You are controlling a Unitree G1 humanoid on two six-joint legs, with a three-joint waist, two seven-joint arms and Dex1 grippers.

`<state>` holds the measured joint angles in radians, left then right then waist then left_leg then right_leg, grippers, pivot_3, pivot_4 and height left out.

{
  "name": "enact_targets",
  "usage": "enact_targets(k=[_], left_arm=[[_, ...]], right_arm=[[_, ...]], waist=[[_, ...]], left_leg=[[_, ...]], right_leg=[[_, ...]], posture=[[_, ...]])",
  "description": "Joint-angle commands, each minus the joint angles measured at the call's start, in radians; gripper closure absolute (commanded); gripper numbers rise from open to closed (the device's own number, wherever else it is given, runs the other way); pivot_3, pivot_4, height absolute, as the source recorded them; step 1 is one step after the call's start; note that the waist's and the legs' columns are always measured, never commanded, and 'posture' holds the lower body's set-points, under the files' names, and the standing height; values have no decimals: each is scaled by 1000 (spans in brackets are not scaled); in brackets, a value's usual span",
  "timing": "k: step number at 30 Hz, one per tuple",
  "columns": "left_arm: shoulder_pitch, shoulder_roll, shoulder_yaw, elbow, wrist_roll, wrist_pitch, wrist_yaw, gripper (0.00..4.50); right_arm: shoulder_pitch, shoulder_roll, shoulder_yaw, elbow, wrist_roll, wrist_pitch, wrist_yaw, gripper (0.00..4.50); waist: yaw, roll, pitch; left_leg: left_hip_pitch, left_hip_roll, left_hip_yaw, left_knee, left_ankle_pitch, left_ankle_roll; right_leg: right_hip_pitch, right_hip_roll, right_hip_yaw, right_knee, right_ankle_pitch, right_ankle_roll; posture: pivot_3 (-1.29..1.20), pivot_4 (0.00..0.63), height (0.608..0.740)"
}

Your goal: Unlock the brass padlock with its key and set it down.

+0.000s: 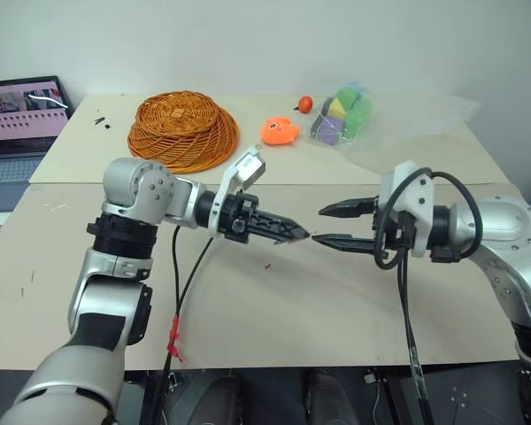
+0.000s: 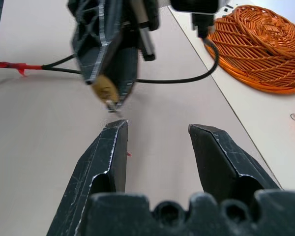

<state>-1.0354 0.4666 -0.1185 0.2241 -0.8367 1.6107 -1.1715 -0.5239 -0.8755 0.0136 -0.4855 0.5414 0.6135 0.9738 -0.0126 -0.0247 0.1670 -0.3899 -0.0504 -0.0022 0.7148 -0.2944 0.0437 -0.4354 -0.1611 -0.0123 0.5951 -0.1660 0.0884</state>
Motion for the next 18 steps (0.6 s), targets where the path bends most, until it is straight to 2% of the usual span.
enact_targets(k=[1, 8, 18], left_arm=[[-4, 27, -10, -36, -39, -14, -30, 3645], [-5, 48, -52, -21, -41, -51, -50, 3645], [-9, 57, -73, -20, -49, -59, -67, 3645]], right_arm=[[-10, -7, -43, -9, 21, -12, 15, 2072], [34, -49, -82, -60, 174, 91, 83, 2072], [28, -28, -91, -52, 203, 89, 58, 2072]], waist=[[0, 0, 0], [2, 0, 0], [1, 0, 0]], left_leg=[[0, 0, 0, 0, 0, 0], [0, 0, 0, 0, 0, 0], [0, 0, 0, 0, 0, 0]], right_leg=[[0, 0, 0, 0, 0, 0], [0, 0, 0, 0, 0, 0], [0, 0, 0, 0, 0, 0]], posture=[[0, 150, 739], [0, 150, 739], [0, 150, 739]])
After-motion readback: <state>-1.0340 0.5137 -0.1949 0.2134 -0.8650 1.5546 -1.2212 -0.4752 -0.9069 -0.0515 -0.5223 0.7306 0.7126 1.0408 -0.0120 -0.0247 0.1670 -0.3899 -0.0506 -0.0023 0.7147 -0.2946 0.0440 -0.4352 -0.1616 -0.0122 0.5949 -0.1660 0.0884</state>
